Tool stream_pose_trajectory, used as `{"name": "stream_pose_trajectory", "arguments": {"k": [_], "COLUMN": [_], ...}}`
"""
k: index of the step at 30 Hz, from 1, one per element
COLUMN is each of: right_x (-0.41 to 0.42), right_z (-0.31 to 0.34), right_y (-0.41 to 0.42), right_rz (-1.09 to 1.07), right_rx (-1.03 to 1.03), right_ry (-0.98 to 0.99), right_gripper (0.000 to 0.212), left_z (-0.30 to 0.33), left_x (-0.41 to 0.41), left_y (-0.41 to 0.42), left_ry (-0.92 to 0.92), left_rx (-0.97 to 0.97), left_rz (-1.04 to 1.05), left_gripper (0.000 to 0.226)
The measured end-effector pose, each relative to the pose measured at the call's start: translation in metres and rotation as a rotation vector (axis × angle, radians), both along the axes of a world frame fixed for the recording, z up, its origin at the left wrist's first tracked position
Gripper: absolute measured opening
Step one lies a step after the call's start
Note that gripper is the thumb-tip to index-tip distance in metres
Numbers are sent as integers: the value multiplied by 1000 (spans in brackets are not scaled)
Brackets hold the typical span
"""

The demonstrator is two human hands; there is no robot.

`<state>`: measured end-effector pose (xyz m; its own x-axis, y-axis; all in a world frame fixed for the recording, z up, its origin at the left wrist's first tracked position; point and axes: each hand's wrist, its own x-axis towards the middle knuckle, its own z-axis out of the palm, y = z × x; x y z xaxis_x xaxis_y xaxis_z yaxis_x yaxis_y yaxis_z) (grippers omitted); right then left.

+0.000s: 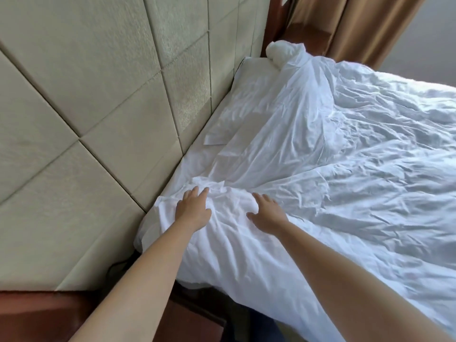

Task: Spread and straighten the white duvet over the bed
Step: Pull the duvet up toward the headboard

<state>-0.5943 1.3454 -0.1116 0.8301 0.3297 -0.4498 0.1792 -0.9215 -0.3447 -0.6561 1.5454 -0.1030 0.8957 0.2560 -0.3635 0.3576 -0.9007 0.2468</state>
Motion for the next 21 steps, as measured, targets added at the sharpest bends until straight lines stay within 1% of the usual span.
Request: {"name": "stream_pose_trajectory", "arguments": {"k": [6,10,15,21], "right_x": [-25,-45,-84,-147], "right_z": [35,56,66,52], "right_y": [-79,-147,-270,-447], "right_rz": [-83,-134,-240,-395], "right_rx": [-23,-10,26,32], "right_ry": [-76,-146,-174,-97], "right_gripper": [72,69,67,69], "left_z": [47,72,84,71], "left_x": [0,-6,-28,-68], "left_y": [-62,-126,-245,-428], "left_ry": [-16,-42,-81,-46], "left_rx": [74,99,84,52], "left_rz": [-161,-243,-319,-463], "left_gripper": [59,55,56,53]}}
